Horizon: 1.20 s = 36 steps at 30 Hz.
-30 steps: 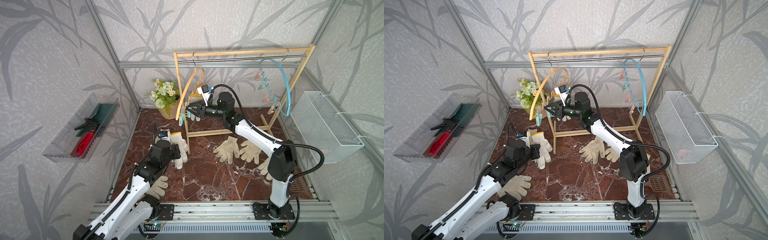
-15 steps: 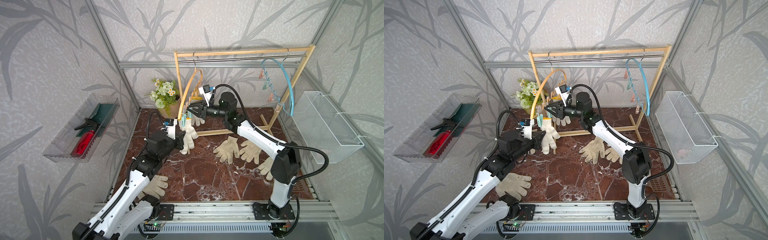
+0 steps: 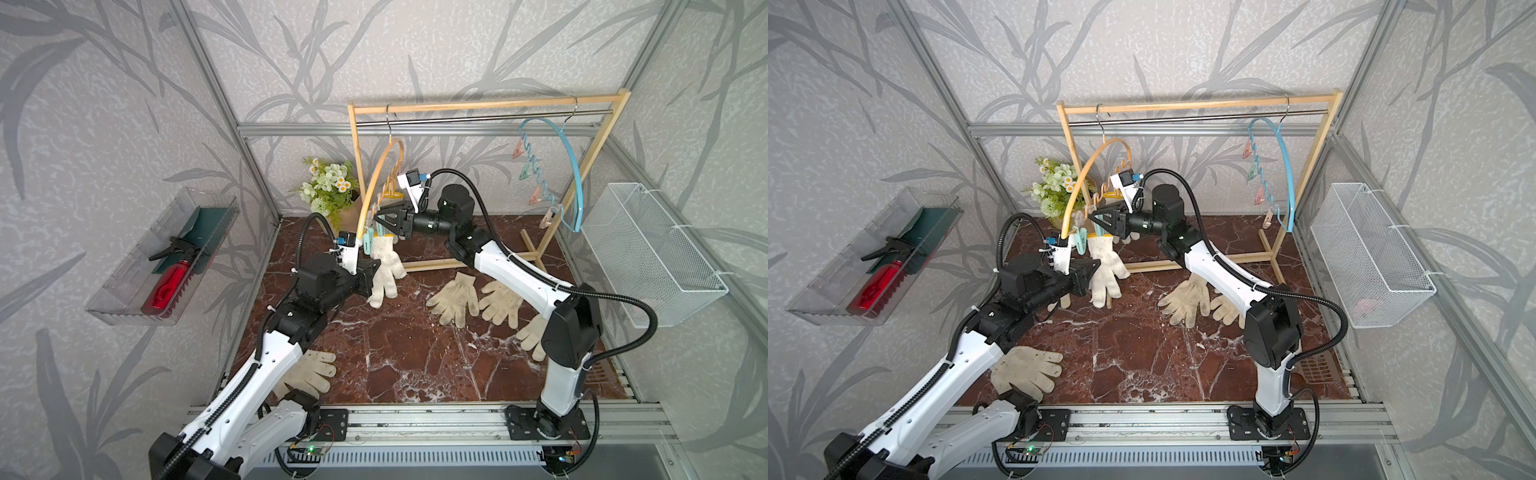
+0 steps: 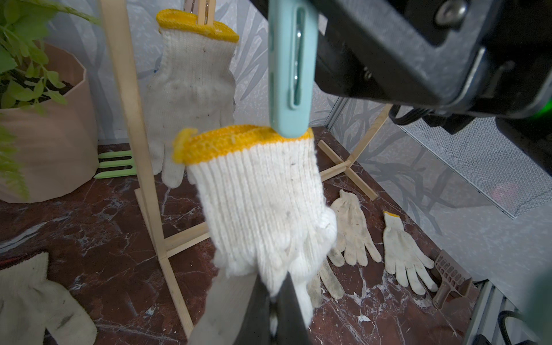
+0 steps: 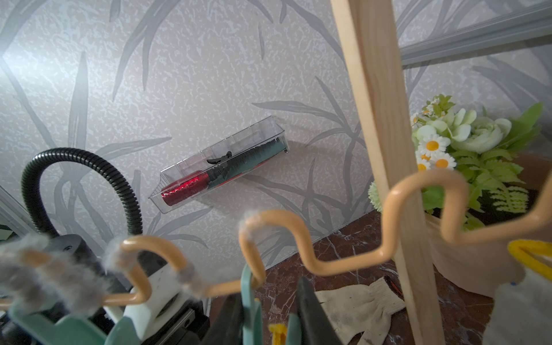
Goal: Clip the gloves onto a hanger to dry
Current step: Clamp the glove onto the hanger.
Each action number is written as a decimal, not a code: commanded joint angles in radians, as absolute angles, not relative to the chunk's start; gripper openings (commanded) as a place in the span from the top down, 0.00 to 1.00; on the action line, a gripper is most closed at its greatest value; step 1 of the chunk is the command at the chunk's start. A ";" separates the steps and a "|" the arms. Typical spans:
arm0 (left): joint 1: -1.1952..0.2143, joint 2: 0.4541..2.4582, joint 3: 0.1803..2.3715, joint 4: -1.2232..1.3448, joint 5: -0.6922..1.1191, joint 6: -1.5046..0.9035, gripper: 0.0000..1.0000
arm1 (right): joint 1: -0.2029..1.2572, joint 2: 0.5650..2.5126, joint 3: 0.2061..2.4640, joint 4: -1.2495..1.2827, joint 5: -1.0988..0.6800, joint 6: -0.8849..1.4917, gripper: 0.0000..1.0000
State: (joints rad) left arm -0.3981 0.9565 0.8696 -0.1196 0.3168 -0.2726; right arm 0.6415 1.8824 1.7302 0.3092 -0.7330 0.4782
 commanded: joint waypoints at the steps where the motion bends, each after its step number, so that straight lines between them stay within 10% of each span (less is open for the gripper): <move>1: -0.394 0.924 0.882 -0.107 0.342 -0.264 1.00 | 0.634 1.861 1.734 0.347 -0.729 0.477 0.72; 36: -0.394 0.910 0.890 -0.077 0.390 -0.309 1.00 | 0.622 1.885 1.730 0.435 -0.756 0.577 0.72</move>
State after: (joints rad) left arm -0.3981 0.9134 0.8688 -0.1188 0.3771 -0.3092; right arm 0.6361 1.8824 1.7302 0.3473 -0.7429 0.5354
